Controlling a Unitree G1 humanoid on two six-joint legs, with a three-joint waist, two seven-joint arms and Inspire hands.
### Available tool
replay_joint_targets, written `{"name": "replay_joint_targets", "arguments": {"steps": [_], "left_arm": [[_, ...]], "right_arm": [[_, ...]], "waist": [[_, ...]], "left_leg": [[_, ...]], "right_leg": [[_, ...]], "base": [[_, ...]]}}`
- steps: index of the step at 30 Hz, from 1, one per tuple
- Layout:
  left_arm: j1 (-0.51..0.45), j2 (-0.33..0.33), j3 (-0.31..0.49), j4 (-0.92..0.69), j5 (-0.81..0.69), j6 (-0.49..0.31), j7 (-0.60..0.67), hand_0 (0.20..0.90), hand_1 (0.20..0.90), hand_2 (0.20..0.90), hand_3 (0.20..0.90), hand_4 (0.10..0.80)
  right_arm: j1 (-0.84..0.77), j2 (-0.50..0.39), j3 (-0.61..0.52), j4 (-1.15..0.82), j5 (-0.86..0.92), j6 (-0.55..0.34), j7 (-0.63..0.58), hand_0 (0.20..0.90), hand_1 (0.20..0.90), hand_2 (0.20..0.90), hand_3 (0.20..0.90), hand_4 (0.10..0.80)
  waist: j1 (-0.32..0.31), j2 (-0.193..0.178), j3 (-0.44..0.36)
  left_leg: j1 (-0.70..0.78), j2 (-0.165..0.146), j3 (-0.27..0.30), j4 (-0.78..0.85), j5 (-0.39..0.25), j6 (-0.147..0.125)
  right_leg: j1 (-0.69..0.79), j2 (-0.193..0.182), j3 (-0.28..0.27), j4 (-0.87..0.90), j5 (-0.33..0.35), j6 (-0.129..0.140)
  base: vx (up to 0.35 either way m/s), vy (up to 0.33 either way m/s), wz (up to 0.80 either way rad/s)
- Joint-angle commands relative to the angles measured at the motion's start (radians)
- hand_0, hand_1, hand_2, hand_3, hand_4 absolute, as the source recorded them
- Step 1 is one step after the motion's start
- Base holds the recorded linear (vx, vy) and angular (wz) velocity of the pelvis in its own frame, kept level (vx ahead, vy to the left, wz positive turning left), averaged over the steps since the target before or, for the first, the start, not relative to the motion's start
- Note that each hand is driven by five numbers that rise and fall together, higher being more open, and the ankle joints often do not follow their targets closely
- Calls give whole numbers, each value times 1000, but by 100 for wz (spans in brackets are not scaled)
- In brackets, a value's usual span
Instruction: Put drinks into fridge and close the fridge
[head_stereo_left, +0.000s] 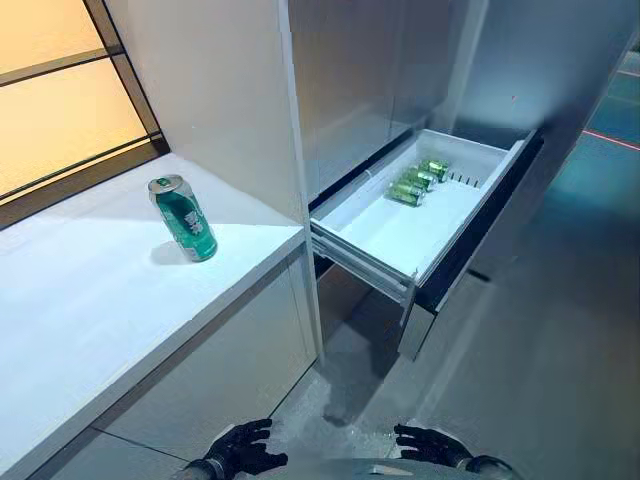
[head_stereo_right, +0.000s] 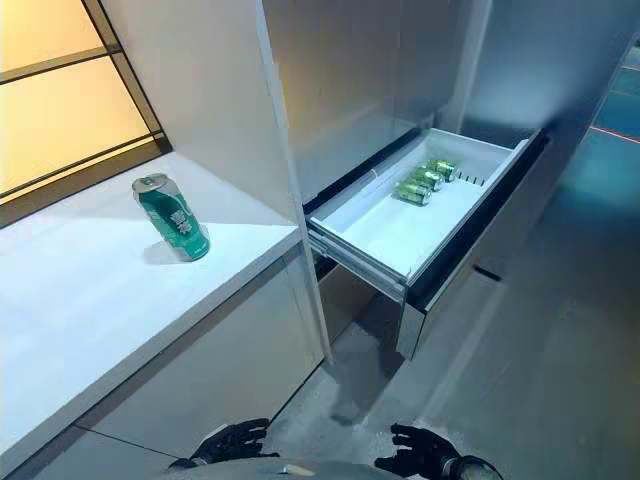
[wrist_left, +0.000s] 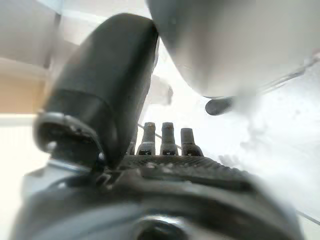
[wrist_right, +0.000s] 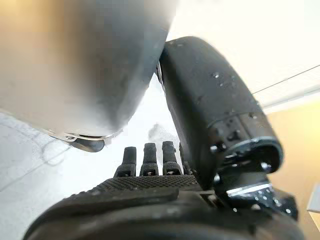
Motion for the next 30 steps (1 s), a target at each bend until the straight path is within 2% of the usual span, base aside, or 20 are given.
{"name": "replay_joint_targets", "arguments": {"steps": [1, 7, 10, 14, 15, 17, 21, 25, 26, 27, 28, 30], "left_arm": [[-55, -27, 19, 45, -8, -53, -13, 900, 900, 900, 900, 800], [-62, -29, 45, 36, -131, -75, -40, 900, 900, 900, 900, 800], [-66, -28, 65, 26, -189, -124, -60, 900, 900, 900, 900, 800], [-71, -20, 60, -27, -266, -168, -183, 900, 900, 900, 900, 800], [-76, -14, 41, -82, -332, -134, -313, 900, 900, 900, 900, 800], [-80, -10, 22, -142, -385, -81, -416, 900, 900, 900, 900, 800], [-102, 20, -42, -399, -500, 92, -678, 900, 900, 900, 900, 800], [-156, 73, -21, -666, -718, 264, -890, 900, 900, 900, 900, 800], [-177, 85, -2, -761, -807, 309, -904, 900, 900, 900, 900, 800], [-183, 89, 4, -789, -827, 323, -898, 900, 900, 900, 900, 800], [-212, 102, 35, -909, -944, 349, -878, 900, 900, 900, 900, 800], [-237, 114, 67, -1007, -1013, 332, -812, 900, 900, 900, 900, 800]], "right_arm": [[-56, 2, -11, 48, -7, -38, 12, 900, 900, 900, 900, 800], [-61, -1, -14, 53, -9, -38, 16, 900, 900, 900, 900, 800], [-61, -2, -20, 58, -11, -38, 18, 900, 900, 900, 900, 800], [-64, -10, -21, 51, -11, -33, 21, 900, 900, 900, 900, 800], [-66, -18, -22, 42, -12, -26, 23, 900, 900, 900, 900, 800], [-67, -25, -22, 33, -12, -20, 26, 900, 900, 900, 900, 800], [-74, -47, -24, 3, -23, 0, 38, 900, 900, 900, 900, 800], [-72, -57, -15, -4, -13, -4, 42, 900, 900, 900, 900, 800], [-69, -57, -14, 0, -7, -12, 41, 900, 900, 900, 900, 800], [-68, -56, -13, 2, -6, -15, 40, 900, 900, 900, 900, 800], [-62, -52, -12, 12, -2, -31, 36, 900, 900, 900, 900, 800], [-54, -45, -9, 22, 2, -44, 28, 900, 900, 900, 900, 800]], "waist": [[7, -17, 28], [9, -16, 28], [10, -16, 28], [12, -13, 31], [12, -9, 34], [12, -6, 37], [9, 9, 42], [8, 18, 41], [9, 19, 39], [9, 18, 39], [10, 18, 38], [10, 17, 36]], "left_leg": [[27, -36, 37, 51, -159, 36], [27, -37, 36, 53, -159, 36], [27, -37, 35, 53, -158, 35], [25, -37, 32, 52, -157, 32], [21, -36, 33, 53, -157, 31], [19, -35, 34, 53, -156, 32], [17, -34, 37, 44, -153, 34], [23, -31, 36, 32, -151, 34], [23, -31, 35, 29, -150, 34], [24, -31, 34, 28, -150, 34], [27, -32, 31, 24, -151, 35], [29, -32, 29, 22, -152, 36]], "right_leg": [[-28, -32, -55, -9, 34, 58], [-29, -31, -55, -7, 34, 58], [-27, -32, -57, -6, 34, 57], [-29, -32, -58, -4, 33, 58], [-33, -32, -58, -3, 33, 59], [-36, -32, -58, -2, 34, 59], [-45, -32, -55, 1, 36, 63], [-48, -33, -52, 1, 40, 68], [-49, -34, -50, 1, 42, 70], [-49, -34, -50, 1, 42, 70], [-48, -35, -48, 0, 42, 71], [-47, -36, -46, 1, 40, 70]], "base": [[0, 0, 0], [0, 0, 0], [0, 0, 0], [0, 0, 0], [-32, 18, 1], [-34, 20, 0], [-24, 23, 0], [-10, 10, -3], [0, 0, 0], [0, 0, 0], [0, 0, 0], [0, 0, 0]]}}
